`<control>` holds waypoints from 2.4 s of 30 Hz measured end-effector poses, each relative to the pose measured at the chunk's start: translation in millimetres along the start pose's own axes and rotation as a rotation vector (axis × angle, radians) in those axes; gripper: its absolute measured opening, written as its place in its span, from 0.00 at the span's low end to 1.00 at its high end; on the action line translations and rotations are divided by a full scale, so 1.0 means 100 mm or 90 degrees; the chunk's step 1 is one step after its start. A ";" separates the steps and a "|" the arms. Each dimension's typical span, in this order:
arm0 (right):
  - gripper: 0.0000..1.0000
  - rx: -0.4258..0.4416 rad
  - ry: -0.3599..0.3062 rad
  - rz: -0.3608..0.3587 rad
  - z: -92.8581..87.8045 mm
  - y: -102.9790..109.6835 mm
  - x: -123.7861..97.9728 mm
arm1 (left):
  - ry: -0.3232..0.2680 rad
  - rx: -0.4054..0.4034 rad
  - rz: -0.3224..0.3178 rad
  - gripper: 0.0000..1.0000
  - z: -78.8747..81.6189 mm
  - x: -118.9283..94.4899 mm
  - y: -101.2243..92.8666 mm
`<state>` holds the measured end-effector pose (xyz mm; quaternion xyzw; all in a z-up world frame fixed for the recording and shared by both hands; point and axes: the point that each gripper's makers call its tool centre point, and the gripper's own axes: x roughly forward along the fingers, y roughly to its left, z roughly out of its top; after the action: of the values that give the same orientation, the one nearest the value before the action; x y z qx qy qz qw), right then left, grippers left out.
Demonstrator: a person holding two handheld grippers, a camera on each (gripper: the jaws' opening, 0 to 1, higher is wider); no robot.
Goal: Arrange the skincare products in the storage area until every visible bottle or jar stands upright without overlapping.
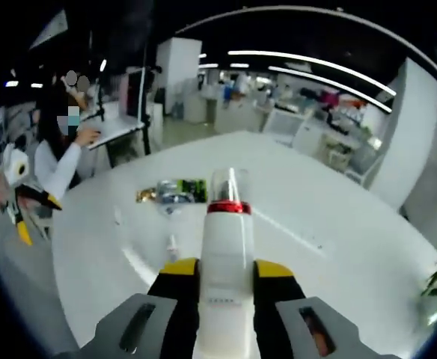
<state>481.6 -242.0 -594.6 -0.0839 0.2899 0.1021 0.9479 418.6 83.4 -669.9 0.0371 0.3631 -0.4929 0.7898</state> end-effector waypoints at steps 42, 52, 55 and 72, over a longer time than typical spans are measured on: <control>0.18 0.005 -0.190 0.049 0.18 2.18 -0.85 | -0.185 -0.112 -0.232 0.68 1.14 -0.27 -1.08; 0.18 -0.031 -0.216 0.036 0.33 2.38 -0.94 | -0.221 -0.230 -0.280 0.53 1.30 -0.28 -1.21; 0.18 -0.029 -0.221 0.037 0.35 2.41 -0.95 | -0.207 -0.208 -0.259 0.52 1.27 -0.23 -1.22; 0.19 -0.042 -0.218 0.031 0.39 2.47 -0.91 | -0.215 -0.168 -0.228 0.30 1.31 -0.16 -1.21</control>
<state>368.5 -8.3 -535.5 -0.0891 0.1227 0.1471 0.9774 387.5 -21.1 -527.8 -0.2134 0.2883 -0.5724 0.7374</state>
